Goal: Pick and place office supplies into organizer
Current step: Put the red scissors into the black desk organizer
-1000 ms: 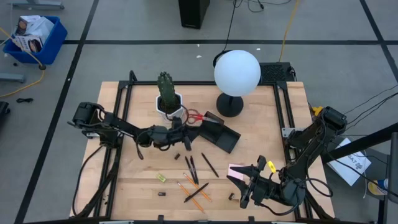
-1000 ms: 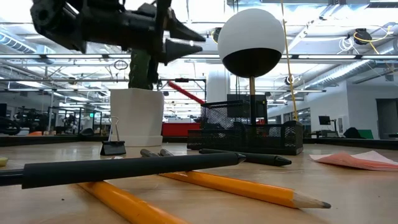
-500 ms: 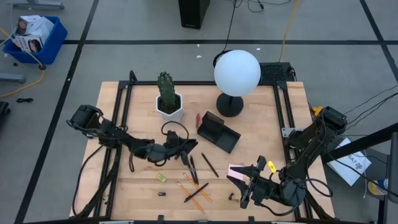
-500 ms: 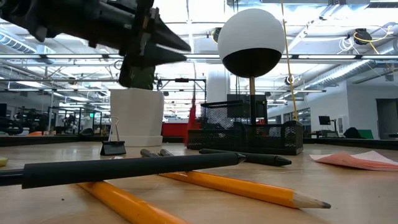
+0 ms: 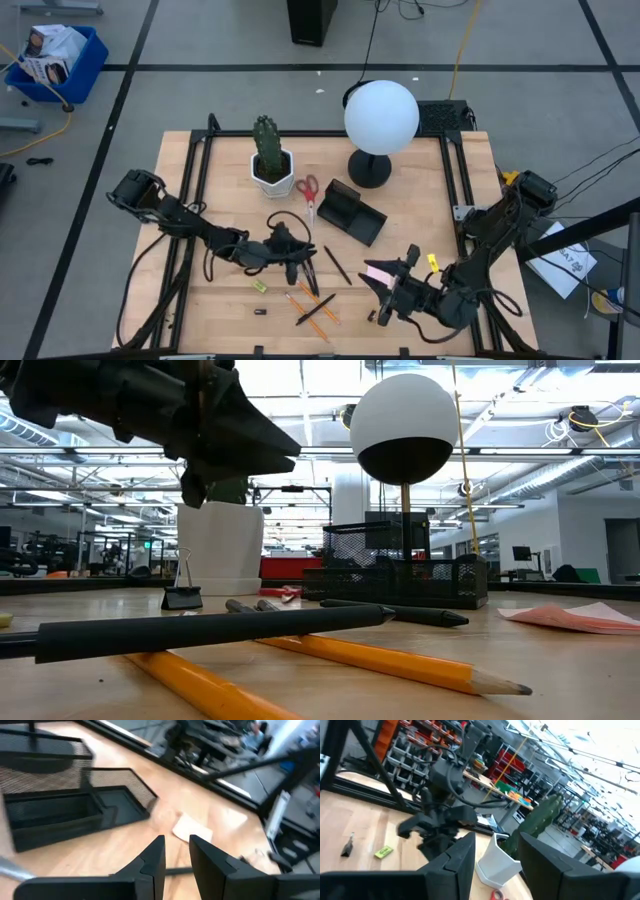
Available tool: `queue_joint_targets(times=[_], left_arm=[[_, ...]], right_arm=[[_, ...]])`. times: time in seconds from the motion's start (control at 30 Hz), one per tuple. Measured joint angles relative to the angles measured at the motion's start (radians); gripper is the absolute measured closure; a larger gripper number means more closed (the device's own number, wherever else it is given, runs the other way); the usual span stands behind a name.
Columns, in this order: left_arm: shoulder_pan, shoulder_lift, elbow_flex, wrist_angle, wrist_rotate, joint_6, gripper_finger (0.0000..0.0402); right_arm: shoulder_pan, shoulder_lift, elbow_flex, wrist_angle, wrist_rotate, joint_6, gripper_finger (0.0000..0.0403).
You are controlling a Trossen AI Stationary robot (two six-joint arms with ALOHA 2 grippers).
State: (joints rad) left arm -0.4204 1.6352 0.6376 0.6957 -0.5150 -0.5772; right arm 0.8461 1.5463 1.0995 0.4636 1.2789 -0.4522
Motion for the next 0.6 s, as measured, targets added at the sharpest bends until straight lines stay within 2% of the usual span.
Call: queue_joint_targets(times=[0.17, 0.37, 0.47, 0.6], left_arm=[[0.001, 0.0, 0.0, -0.055, 0.034, 0.027, 0.0309], [0.01, 0.0, 0.0, -0.078, 0.028, 0.079, 0.0309], [0.032, 0.0, 0.0, -0.085, -0.024, 0.058, 0.0309], [0.062, 0.0, 0.0, -0.095, -0.026, 0.038, 0.0309]], right_arm=[[-0.039, 0.0, 0.0, -0.103, -0.003, 0.136, 0.0259], [-0.115, 0.0, 0.0, -0.238, -0.111, 0.275, 0.0259], [-0.146, 0.0, 0.0, -0.282, -0.194, 0.337, 0.0259], [-0.166, 0.0, 0.0, -0.302, -0.263, 0.373, 0.0259]])
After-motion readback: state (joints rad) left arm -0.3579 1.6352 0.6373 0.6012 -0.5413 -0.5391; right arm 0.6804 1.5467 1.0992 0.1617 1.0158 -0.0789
